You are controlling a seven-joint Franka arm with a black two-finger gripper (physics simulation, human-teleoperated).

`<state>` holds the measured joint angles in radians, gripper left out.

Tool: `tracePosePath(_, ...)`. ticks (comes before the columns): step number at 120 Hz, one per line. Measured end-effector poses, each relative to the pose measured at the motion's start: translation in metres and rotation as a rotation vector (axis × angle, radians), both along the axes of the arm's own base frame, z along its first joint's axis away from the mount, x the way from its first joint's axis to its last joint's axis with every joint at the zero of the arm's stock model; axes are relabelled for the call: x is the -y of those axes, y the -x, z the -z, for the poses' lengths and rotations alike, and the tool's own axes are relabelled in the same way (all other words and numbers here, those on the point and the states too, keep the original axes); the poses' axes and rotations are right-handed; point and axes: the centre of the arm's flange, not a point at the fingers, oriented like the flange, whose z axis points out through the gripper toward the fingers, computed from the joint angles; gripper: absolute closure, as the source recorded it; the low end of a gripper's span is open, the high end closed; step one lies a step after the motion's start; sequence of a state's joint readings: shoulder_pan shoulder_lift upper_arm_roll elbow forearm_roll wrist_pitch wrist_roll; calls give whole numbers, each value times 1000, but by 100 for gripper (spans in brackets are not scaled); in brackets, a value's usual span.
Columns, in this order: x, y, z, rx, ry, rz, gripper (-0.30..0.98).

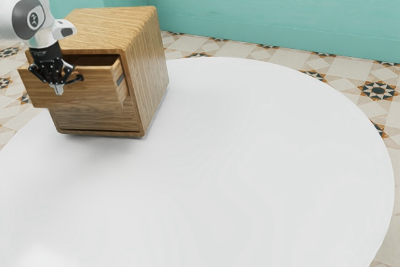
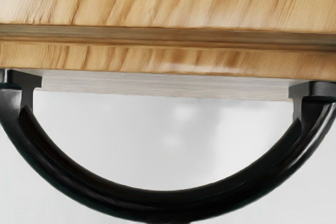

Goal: Push the drawer handle with one arm to close the drawer

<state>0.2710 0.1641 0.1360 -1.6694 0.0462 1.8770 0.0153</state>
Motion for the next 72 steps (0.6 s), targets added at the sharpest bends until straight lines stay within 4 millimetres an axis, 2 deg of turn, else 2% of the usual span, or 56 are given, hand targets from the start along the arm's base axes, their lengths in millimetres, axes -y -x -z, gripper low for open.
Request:
tracePosePath(41,-8,-28,9,8,-5,26,79)
tracePosePath(72,-12,-45,5,37,-5,46,79)
